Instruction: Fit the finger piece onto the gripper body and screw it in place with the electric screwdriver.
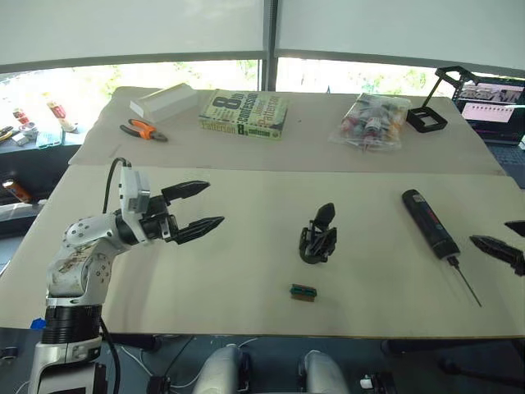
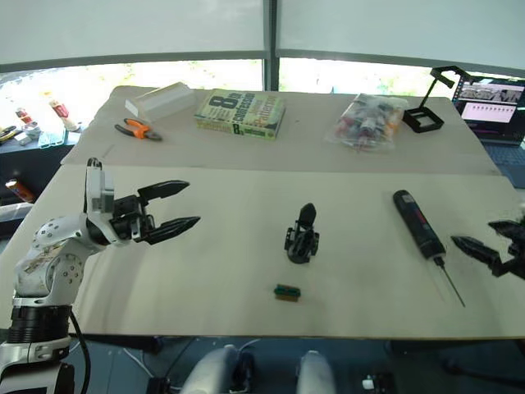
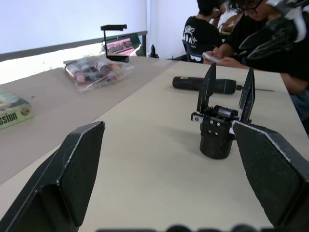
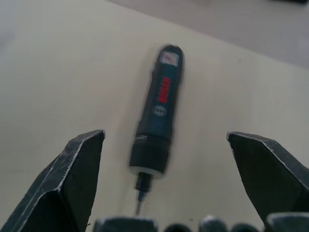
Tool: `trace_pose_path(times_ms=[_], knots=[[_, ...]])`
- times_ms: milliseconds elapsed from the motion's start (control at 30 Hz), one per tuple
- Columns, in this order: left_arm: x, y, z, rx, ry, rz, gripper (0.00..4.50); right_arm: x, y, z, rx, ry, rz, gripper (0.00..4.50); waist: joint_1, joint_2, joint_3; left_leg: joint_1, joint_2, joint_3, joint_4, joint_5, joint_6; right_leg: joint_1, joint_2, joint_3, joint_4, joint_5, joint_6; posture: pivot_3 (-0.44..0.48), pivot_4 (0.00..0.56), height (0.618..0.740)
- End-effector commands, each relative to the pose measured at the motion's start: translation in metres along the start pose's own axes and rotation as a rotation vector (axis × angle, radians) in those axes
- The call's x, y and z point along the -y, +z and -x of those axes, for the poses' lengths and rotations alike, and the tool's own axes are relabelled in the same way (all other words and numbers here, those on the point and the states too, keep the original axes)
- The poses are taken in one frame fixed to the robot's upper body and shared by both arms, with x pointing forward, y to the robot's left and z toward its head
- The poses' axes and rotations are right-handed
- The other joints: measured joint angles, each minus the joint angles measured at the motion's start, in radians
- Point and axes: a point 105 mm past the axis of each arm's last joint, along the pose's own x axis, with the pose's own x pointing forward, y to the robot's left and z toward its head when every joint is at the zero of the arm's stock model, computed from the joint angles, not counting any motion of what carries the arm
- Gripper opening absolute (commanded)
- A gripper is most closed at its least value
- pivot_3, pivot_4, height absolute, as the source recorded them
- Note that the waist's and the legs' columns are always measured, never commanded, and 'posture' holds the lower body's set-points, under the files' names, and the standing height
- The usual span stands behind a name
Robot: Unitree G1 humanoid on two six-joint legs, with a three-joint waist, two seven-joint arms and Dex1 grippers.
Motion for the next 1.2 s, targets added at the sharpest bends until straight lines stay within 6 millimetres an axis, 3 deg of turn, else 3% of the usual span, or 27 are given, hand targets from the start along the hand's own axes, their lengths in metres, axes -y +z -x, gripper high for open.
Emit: trace_pose_path(times_ms=[33,300,400,533,733,1000,1200], knots=[[0.004,0.024,-0.007,0.060,-0.027,-0.059,4.47,0.011,-0.008,-0.017,-0.075,0.010,-0.024,4.50,0.002,0.000,0.000,0.000,0.000,0.000,0.000,0.000,0.000,0.000,0.001,0.000,0.000,0.000,0.000,0.000,0.150,0.740],[0.019,0.037,-0.020,0.111,-0.086,-0.012,4.47,-0.007,0.000,-0.055,-0.171,0.166,0.005,4.50,-0.004,0.003,0.002,-0.001,0.000,0.002,0.001,0.001,0.000,0.001,0.004,-0.001,0.000,0.000,0.001,0.000,0.150,0.740],[0.022,0.038,-0.022,0.111,-0.095,-0.005,4.47,-0.010,-0.002,-0.060,-0.197,0.189,-0.007,4.50,0.000,0.003,0.002,-0.001,0.000,0.002,0.001,0.001,-0.001,0.002,0.005,-0.002,0.000,0.000,0.001,0.000,0.150,0.740],[0.025,0.037,-0.022,0.094,-0.115,0.003,4.47,-0.030,-0.003,-0.055,-0.260,0.318,-0.107,4.50,0.001,0.004,0.003,-0.001,0.000,0.002,0.001,0.001,-0.001,0.002,0.006,-0.002,0.000,0.000,0.001,0.000,0.150,0.740],[0.026,0.034,-0.026,0.091,-0.146,-0.006,4.47,-0.024,-0.030,-0.067,-0.315,0.214,-0.075,4.50,0.002,0.004,0.003,0.000,0.000,0.002,0.001,0.001,-0.002,0.003,0.007,-0.002,0.000,0.000,0.001,0.000,0.150,0.740],[0.029,0.032,-0.038,0.104,-0.216,-0.010,4.47,-0.023,-0.040,-0.081,-0.273,0.169,-0.075,4.50,-0.006,0.003,0.003,0.005,0.000,0.002,0.002,0.002,-0.003,0.008,0.010,-0.002,-0.001,0.000,0.001,0.000,0.150,0.740],[0.036,0.031,-0.045,0.117,-0.283,-0.004,4.50,-0.018,-0.028,-0.071,-0.216,0.170,-0.072,2.67,-0.008,0.004,0.003,0.006,0.001,0.002,0.001,0.002,-0.003,0.009,0.010,-0.001,-0.001,0.000,0.001,0.000,0.150,0.740]])
